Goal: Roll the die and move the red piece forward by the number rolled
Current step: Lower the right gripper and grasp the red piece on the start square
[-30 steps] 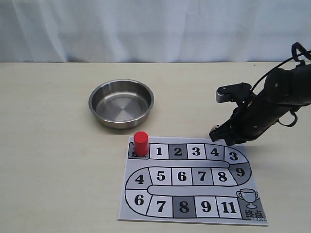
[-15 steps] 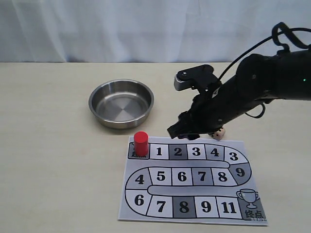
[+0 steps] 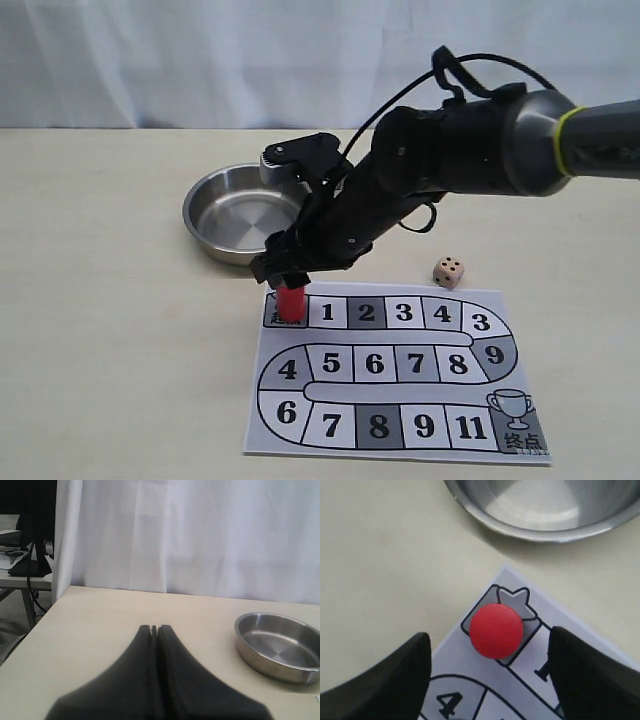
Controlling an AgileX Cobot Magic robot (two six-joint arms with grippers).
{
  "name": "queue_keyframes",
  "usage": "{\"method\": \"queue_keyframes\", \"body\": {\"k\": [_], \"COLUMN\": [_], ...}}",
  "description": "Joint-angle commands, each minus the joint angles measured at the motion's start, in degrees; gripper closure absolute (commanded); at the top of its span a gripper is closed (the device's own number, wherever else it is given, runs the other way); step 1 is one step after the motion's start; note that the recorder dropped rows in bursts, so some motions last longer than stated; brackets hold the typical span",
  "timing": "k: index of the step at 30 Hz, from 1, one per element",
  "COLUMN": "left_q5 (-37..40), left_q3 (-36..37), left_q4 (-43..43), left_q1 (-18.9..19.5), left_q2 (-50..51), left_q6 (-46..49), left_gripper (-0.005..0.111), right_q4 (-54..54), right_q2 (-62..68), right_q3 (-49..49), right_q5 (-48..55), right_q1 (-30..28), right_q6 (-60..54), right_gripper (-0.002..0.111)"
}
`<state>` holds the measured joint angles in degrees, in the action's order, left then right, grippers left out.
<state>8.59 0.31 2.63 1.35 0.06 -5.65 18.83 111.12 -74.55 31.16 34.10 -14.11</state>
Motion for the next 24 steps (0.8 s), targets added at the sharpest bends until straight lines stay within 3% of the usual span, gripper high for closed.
{"method": "queue_keyframes", "body": {"k": [1, 24], "left_q5": [-0.5, -0.4], "left_q3": [-0.3, -0.3], "left_q4": [-0.1, -0.1], "left_q1": [0.0, 0.0], "left_q2": [-0.1, -0.1], "left_q6": [-0.1, -0.1], "left_gripper": [0.107, 0.107], "right_q4": [0.2, -4.3], "right_q2": [3.7, 8.8], "right_q3": [-3.4, -3.5], "right_q5": [0.2, -5.5], "right_q1": [0.6, 1.4], "right_q6": [-0.2, -0.6], "right_gripper": [0.045, 0.050]}}
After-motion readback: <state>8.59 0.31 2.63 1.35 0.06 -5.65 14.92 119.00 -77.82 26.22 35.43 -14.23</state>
